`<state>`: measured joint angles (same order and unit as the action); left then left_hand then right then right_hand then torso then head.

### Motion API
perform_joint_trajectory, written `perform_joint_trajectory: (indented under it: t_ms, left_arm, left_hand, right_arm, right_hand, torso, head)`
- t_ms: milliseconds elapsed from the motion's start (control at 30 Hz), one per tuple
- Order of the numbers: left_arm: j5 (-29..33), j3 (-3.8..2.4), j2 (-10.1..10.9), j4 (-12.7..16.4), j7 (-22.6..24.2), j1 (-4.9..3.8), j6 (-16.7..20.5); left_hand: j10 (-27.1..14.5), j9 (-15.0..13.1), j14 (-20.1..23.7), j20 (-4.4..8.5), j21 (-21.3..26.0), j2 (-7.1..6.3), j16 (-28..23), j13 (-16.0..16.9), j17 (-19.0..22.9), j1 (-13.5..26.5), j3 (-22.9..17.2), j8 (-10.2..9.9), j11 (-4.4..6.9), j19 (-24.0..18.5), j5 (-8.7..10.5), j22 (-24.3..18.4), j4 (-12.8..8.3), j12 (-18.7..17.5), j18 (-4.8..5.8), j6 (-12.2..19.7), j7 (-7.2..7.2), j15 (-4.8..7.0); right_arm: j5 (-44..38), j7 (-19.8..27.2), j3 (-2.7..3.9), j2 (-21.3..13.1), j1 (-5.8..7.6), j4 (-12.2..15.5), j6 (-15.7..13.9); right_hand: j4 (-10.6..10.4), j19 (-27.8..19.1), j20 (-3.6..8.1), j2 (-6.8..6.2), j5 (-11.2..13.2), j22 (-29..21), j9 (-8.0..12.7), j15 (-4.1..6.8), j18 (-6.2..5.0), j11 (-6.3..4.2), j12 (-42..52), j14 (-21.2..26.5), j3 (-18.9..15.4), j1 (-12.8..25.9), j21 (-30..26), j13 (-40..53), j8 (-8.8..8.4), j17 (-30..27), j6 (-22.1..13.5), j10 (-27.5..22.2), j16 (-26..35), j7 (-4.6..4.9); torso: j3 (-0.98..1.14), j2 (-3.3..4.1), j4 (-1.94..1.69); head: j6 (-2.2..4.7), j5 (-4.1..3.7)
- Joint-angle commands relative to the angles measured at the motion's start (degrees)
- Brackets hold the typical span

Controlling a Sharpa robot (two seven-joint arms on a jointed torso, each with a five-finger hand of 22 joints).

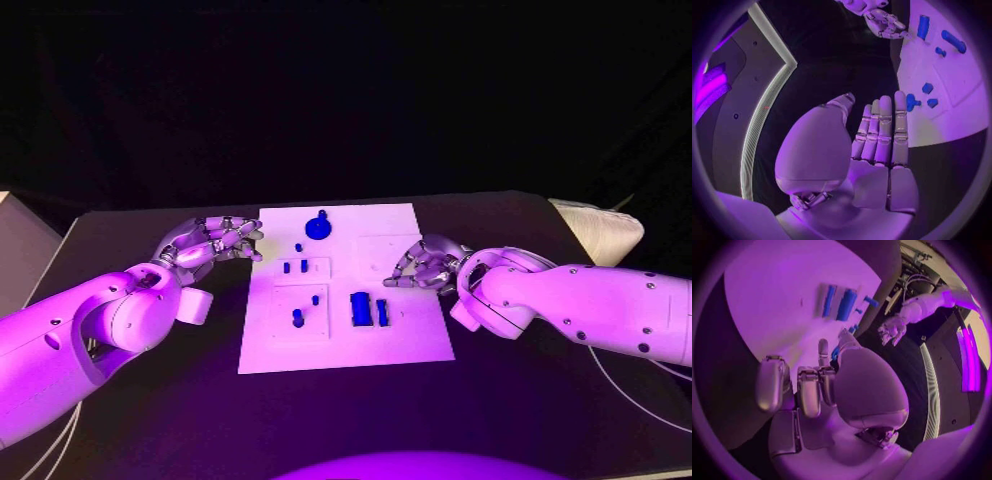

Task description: Assemble the parts on the task board

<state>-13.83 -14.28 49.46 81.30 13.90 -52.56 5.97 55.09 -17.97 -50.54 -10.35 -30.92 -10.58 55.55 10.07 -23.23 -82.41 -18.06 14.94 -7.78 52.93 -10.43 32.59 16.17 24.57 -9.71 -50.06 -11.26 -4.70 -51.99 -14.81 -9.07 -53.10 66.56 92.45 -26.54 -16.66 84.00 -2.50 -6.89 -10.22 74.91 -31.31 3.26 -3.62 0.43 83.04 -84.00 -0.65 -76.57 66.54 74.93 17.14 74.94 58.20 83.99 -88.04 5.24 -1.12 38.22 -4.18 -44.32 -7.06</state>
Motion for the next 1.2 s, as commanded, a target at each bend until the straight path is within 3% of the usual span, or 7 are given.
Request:
perform_joint_trajectory:
  t_ms: [33, 500, 533, 600, 667, 933, 1200]
  left_arm:
    - [1.9, -0.03, -1.1, -1.6, 2.7, 0.05, 4.5]
    - [4.8, -0.12, -5.8, -9.0, 8.0, 0.07, 12.1]
    - [2.7, -0.07, -5.5, -8.7, 4.5, 0.08, 9.0]
    - [2.8, 0.11, -5.5, -8.5, 4.6, -0.01, 9.3]
    - [3.0, 0.38, -5.5, -8.1, 4.9, -0.16, 9.9]
    - [6.1, 4.34, -5.3, -3.3, 8.0, -2.28, 17.9]
    - [11.2, 10.91, -4.9, 4.6, 13.2, -5.80, 31.3]
  left_hand:
    - [0.3, 0.1, 0.4, -0.23, 0.8, 0.04, -0.9, -0.1, 0.5, -0.8, 0.3, 0.3, 0.18, -0.3, -0.17, -0.4, 0.1, 0.3, -0.63, 0.2, 0.36, 0.07]
    - [2.8, 3.5, 3.8, -5.46, 22.3, 0.37, -37.4, -6.4, 9.9, -2.9, -0.3, -4.9, -2.65, -5.5, -0.04, -15.8, -0.5, -20.9, -0.58, 2.8, 4.09, -4.55]
    - [-14.2, 18.0, 50.5, 10.35, 30.9, 10.58, -55.5, -10.1, 23.2, 23.0, 18.1, -14.9, 7.78, -52.9, 10.43, -32.6, -16.2, -24.6, 9.71, 50.1, 11.26, 4.70]
    - [-55.1, 18.0, 50.5, 10.35, 30.9, 10.58, -55.5, -10.1, 23.2, 25.7, 18.1, -14.9, 7.78, -52.9, 10.43, -32.6, -16.2, -24.6, 9.71, 50.1, 11.26, 4.70]
    - [-55.1, 18.0, 50.5, 10.35, 30.9, 10.58, -55.5, -10.1, 23.2, 28.6, 18.1, -14.9, 7.78, -52.9, 10.43, -32.6, -16.2, -24.6, 9.71, 50.1, 11.26, 4.70]
    - [-55.1, 18.0, 50.5, 10.35, 30.9, 10.58, -55.5, -10.1, 23.2, 82.4, 18.1, -14.9, 7.78, -52.9, 10.43, -32.6, -16.2, -24.6, 9.71, 50.1, 11.26, 4.70]
    - [-55.1, 18.0, 50.5, 10.35, 30.9, 10.58, -55.5, -10.1, 23.2, 82.4, 18.1, -14.9, 7.78, -52.9, 10.43, -32.6, -16.2, -24.6, 9.71, 50.1, 11.26, 4.70]
  right_arm:
    - [20.9, 19.3, 0.10, 1.6, 0.26, -4.4, -5.1]
    - [36.6, 36.1, 1.11, 10.3, 0.52, -21.7, -0.7]
    - [31.4, 28.8, 1.08, 9.9, 0.50, -21.0, -2.9]
    - [31.8, 29.0, 1.22, 9.9, 0.38, -20.7, -3.2]
    - [32.3, 29.4, 1.43, 9.8, 0.20, -20.2, -3.6]
    - [40.4, 35.7, 4.56, 9.2, -2.51, -13.0, -9.3]
    - [50.0, 43.1, 8.31, 8.5, -5.75, -4.2, -16.2]
  right_hand:
    - [0.1, -2.6, -0.95, 0.39, -0.2, 5.3, 0.0, -0.75, -2.43, 0.95, -8.4, -2.8, -0.7, -1.7, -14.1, 7.5, -0.25, 6.0, -1.6, -2.1, 5.0, 0.53]
    - [0.3, -27.5, -8.84, -1.10, 2.0, -36.0, 9.2, -7.90, -6.91, 6.41, -73.5, 25.2, 13.2, -12.2, -63.0, -57.4, -6.79, -44.1, -5.1, -21.3, 67.4, 4.32]
    - [16.7, -84.0, 2.50, 6.89, 10.2, -74.9, 31.3, -3.26, 3.62, -0.43, -83.0, 43.1, 0.7, 14.3, -66.5, -74.9, -17.14, -74.9, -58.2, -40.8, 88.0, -5.24]
    - [16.7, -84.0, 2.50, 6.89, 10.2, -74.9, 31.3, -3.26, 3.62, -0.43, -83.0, 84.0, 0.7, 17.9, -66.5, -74.9, -17.14, -74.9, -58.2, -42.5, 88.0, -5.24]
    - [16.7, -84.0, 2.50, 6.89, 10.2, -74.9, 31.3, -3.26, 3.62, -0.43, -83.0, 84.0, 0.7, 20.7, -66.5, -74.9, -17.14, -74.9, -58.2, -84.0, 88.0, -5.24]
    - [16.7, -84.0, 2.50, 6.89, 10.2, -74.9, 31.3, -3.26, 3.62, -0.43, -83.0, 84.0, 0.7, 76.6, -66.5, -74.9, -17.14, -74.9, -58.2, -84.0, 88.0, -5.24]
    - [16.7, -84.0, 2.50, 6.89, 10.2, -74.9, 31.3, -3.26, 3.62, -0.43, -83.0, 84.0, 0.7, 76.6, -66.5, -74.9, -17.14, -74.9, -58.2, -84.0, 88.0, -5.24]
  torso:
    - [-0.09, -0.83, 0.59]
    - [0.49, -2.20, 0.70]
    - [0.26, -1.88, 0.87]
    - [0.28, -2.03, 0.96]
    - [0.32, -2.26, 1.11]
    - [0.85, -5.44, 3.15]
    - [1.12, -7.04, 4.18]
  head:
    - [0.92, 0.54]
    - [4.48, 2.07]
    - [3.85, 1.70]
    - [4.02, 1.86]
    - [4.30, 2.10]
    - [8.06, 5.40]
    - [9.95, 7.06]
